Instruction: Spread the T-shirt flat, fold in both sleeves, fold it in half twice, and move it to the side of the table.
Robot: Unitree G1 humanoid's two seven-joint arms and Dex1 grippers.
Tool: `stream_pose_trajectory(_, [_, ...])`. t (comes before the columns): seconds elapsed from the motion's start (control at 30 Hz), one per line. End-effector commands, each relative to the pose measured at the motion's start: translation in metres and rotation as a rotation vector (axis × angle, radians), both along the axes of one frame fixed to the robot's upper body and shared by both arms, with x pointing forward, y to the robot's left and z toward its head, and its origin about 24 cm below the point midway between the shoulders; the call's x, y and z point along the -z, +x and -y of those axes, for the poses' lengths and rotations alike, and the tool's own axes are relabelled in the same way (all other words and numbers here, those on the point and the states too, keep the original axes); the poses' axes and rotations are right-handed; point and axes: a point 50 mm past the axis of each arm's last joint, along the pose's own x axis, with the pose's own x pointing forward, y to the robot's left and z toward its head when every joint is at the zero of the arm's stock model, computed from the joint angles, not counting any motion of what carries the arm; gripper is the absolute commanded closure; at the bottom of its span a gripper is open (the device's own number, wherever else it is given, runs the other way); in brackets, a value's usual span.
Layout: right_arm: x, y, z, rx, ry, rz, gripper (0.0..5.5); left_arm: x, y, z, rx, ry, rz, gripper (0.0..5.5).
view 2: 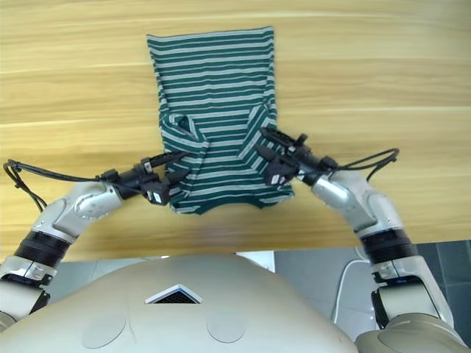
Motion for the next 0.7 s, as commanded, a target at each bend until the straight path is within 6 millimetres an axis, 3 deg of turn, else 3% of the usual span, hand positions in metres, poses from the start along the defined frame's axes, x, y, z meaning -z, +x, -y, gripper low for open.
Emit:
stream_pose_trajectory(0.03, [-0.036,0.016,0.009,0.072,0.107,0.134,3.18,0.02,-0.007,-0.041,-0.051,0.257,-0.121,3.23])
stream_pose_trajectory(0.17, [-0.035,0.012,0.015,0.073,0.063,0.111,3.18,0.008,-0.002,-0.055,-0.084,0.28,-0.071,3.23])
stream_pose_trajectory(0.37, [-0.019,-0.002,0.027,0.06,-0.055,0.032,3.18,-0.027,0.003,-0.015,-0.039,-0.033,0.12,3.23])
stream_pose_trajectory(0.47, [-0.009,-0.013,0.036,0.046,-0.152,-0.039,3.18,-0.042,-0.001,-0.005,-0.034,-0.158,0.139,3.23])
stream_pose_trajectory(0.6, [-0.003,-0.033,0.048,0.027,-0.248,-0.125,3.18,-0.061,0.003,-0.01,-0.062,-0.221,0.2,3.23])
stream_pose_trajectory(0.7, [0.002,-0.051,0.06,0.009,-0.338,-0.234,3.18,-0.091,0.011,-0.037,-0.169,-0.199,0.333,3.23])
